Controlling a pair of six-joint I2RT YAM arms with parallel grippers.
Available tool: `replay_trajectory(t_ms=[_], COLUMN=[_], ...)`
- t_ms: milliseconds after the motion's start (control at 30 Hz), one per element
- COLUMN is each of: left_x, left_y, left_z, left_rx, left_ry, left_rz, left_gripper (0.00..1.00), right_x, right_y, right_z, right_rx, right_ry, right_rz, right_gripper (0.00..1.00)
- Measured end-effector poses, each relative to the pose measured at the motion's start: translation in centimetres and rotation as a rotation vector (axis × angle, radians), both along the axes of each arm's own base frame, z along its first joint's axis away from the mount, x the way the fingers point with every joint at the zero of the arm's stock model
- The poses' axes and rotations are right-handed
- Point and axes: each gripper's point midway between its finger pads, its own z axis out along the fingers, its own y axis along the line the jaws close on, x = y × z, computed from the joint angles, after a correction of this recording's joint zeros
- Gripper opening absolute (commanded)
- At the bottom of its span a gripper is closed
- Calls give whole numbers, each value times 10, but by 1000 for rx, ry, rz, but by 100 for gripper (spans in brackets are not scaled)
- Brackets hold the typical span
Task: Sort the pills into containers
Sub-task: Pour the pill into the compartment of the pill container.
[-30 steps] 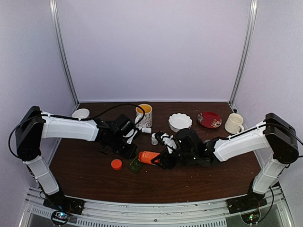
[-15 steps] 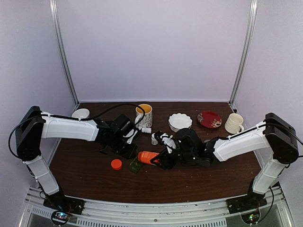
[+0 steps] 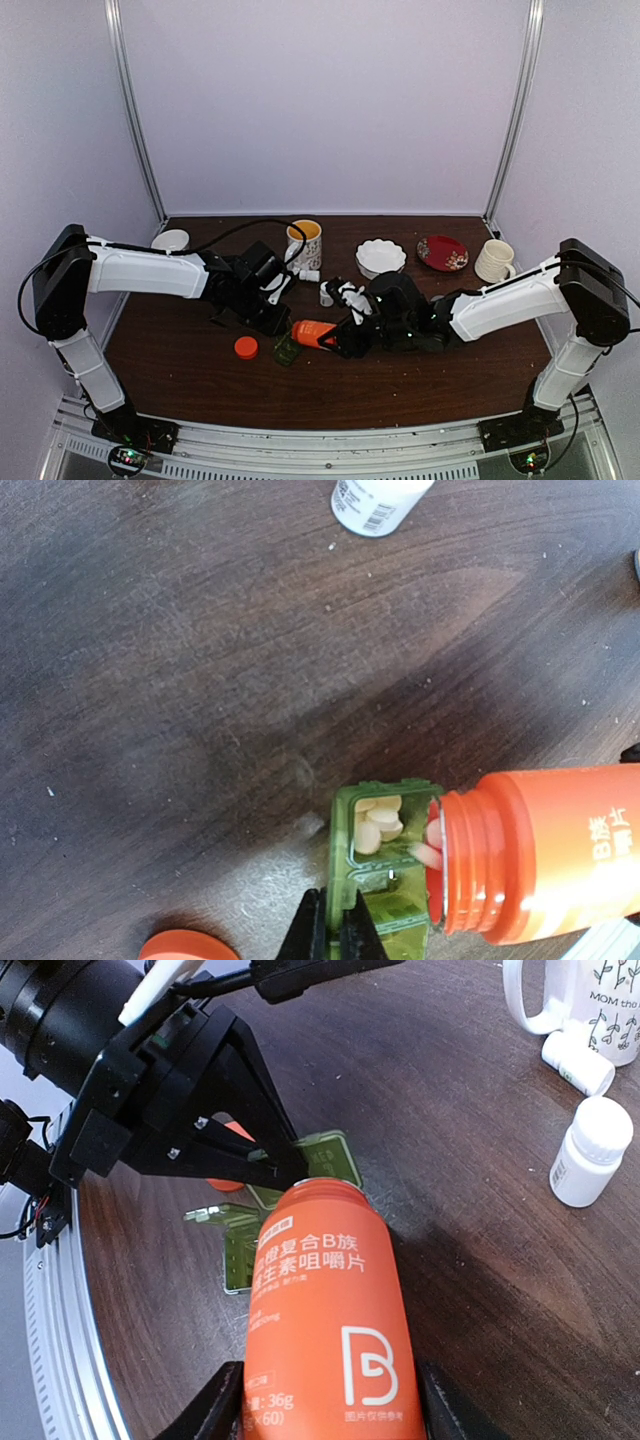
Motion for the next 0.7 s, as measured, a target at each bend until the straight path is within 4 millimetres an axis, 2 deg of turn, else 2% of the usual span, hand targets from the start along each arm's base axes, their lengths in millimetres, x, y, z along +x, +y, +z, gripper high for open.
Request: replay_trajectory(t_ms=[333,567,700], left_x=[0,0,0], left_y=[0,0,1], left_z=[0,0,-1], left_rx=[0,2,7], left_ry=[0,0,2], left_rz=[0,1,2], left_gripper=[3,8,15], right_x=[-1,-5,-8], right_y=[0,-12,-22], right_z=[2,-7,-5], right_rx=[54,108,171], right_ry=[-6,-4,-20], right_rz=[-10,-28,-40], right_gripper=[0,0,0])
